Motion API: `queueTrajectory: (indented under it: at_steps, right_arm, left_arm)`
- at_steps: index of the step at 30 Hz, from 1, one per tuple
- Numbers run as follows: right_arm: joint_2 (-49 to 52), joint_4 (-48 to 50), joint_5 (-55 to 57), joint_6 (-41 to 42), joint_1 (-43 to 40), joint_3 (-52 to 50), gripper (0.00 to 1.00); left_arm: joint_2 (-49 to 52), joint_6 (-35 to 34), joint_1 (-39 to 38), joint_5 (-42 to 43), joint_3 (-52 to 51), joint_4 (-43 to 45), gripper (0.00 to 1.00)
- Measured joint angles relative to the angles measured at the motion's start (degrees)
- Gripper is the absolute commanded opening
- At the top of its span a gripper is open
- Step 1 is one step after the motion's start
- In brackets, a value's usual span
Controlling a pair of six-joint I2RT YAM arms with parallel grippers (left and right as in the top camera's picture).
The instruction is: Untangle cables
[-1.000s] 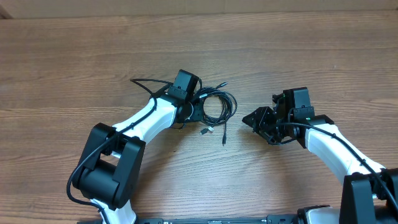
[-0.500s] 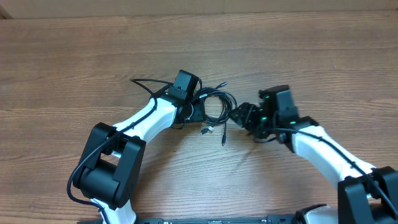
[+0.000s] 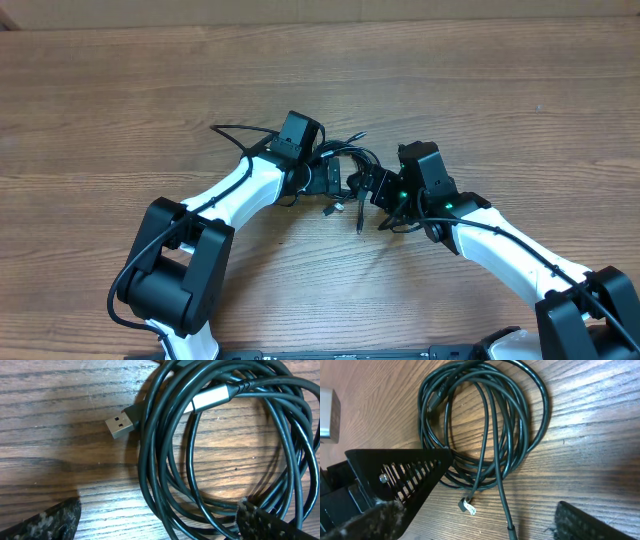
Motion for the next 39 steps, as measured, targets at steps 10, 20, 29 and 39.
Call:
queueTrajectory:
  at_steps: [10,20,29,39]
  right_arm:
    - [0.0,-0.2,0.1,0.2,0.0,0.0,1.00]
    - [0.0,-0.3,0.1,0.2,0.0,0.0,1.00]
    - [0.0,-0.3,0.1,0.2,0.0,0.0,1.00]
    - [0.0,-0.3,0.1,0.2,0.0,0.0,1.00]
  left_arm:
    - [0.0,0.0,0.0,0.0,0.0,0.0,0.99]
    - [0.0,0.0,0.0,0.0,0.0,1.1,1.00]
    - [0.0,0.0,0.0,0.0,0.0,1.0,1.00]
    - [0.0,0.0,0.0,0.0,0.0,1.0,1.00]
